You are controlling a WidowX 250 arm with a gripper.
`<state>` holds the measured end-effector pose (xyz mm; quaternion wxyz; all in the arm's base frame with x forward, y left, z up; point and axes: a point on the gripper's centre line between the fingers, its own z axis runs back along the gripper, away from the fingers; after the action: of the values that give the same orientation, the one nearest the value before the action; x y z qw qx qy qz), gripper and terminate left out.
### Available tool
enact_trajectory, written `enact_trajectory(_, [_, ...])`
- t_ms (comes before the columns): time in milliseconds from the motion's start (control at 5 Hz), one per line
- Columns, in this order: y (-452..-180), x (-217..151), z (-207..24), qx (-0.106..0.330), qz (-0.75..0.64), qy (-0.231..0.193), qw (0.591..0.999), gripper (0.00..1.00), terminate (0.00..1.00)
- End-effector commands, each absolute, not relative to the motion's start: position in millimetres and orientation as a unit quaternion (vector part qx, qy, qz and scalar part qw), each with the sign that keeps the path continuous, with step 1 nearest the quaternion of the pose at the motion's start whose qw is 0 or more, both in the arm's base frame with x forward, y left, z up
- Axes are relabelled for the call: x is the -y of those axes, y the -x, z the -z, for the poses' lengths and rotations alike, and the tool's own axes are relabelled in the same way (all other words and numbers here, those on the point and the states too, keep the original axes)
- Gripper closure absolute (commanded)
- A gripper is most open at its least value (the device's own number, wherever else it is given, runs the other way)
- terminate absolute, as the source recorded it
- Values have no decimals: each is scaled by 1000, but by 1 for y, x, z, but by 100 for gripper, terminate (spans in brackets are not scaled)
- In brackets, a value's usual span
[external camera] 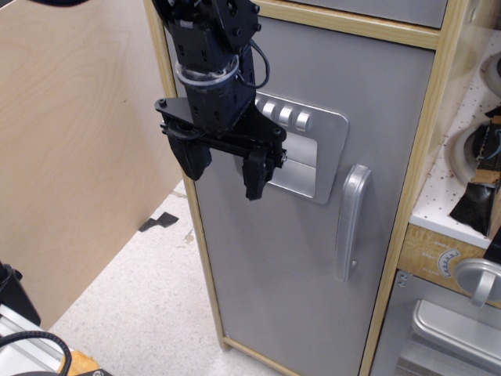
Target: Open fridge
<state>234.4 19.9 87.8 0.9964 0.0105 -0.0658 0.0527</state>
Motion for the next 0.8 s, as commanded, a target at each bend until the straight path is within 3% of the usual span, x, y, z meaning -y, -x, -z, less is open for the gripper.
enact_trajectory(0, [-234, -20, -88, 66, -53, -11, 996, 0, 0])
enact_trajectory(400, [-269, 12, -71, 69, -37, -1, 997, 0, 0])
enact_trajectory(600, [-290, 30, -54, 108, -25, 3, 994, 0, 0])
